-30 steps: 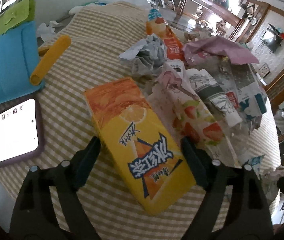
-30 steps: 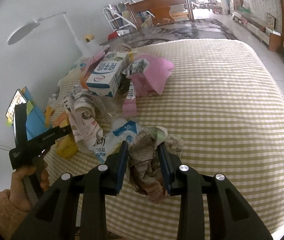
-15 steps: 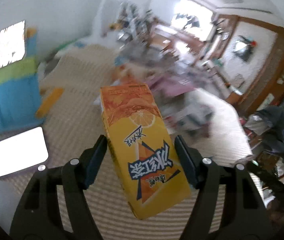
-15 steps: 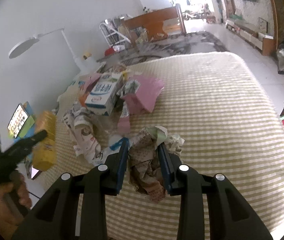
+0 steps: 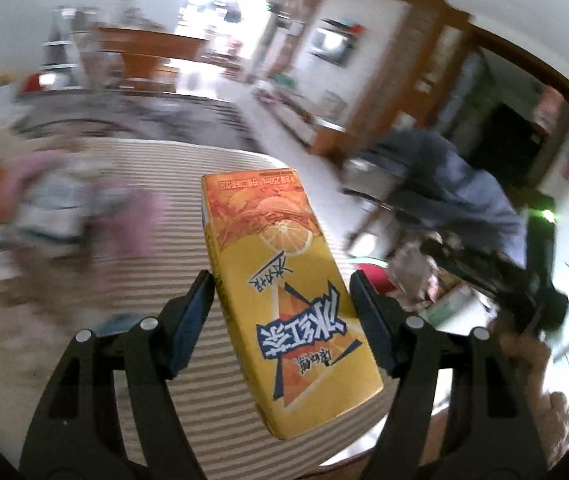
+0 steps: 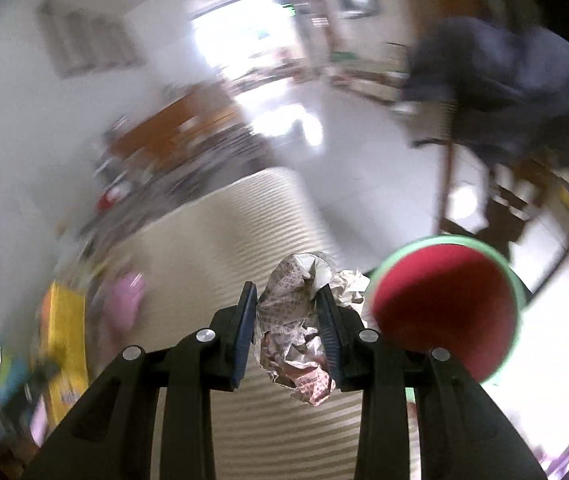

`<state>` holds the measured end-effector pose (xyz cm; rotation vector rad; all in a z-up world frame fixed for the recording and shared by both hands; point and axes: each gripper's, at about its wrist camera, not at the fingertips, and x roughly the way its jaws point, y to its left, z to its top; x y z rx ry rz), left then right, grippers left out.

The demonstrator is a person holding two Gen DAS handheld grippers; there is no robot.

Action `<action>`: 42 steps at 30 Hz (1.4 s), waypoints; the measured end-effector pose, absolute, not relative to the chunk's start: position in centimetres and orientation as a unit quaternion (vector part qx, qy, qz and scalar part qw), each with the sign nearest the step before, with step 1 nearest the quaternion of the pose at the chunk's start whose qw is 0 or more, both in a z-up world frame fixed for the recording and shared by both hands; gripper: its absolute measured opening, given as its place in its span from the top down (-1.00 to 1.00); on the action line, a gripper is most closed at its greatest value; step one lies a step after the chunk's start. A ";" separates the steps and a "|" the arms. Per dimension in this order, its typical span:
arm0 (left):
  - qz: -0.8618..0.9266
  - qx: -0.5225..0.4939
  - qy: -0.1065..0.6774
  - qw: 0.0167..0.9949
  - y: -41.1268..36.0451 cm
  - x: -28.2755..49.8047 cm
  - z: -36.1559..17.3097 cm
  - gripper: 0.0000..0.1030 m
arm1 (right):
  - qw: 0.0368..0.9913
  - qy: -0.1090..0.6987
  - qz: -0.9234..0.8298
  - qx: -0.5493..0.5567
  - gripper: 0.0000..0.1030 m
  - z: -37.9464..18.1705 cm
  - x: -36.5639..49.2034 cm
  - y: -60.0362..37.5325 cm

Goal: Collect trash
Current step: 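Carry both items to the red bin and open both tools to drop them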

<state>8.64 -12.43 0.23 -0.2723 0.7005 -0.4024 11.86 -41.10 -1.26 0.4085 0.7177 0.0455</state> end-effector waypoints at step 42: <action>-0.168 -0.131 0.361 0.908 -12.7 11.1 -0.6 -0.62 | 0.913 0.356 -0.118 0.161 -0.31 -2.4 14.1 -44.8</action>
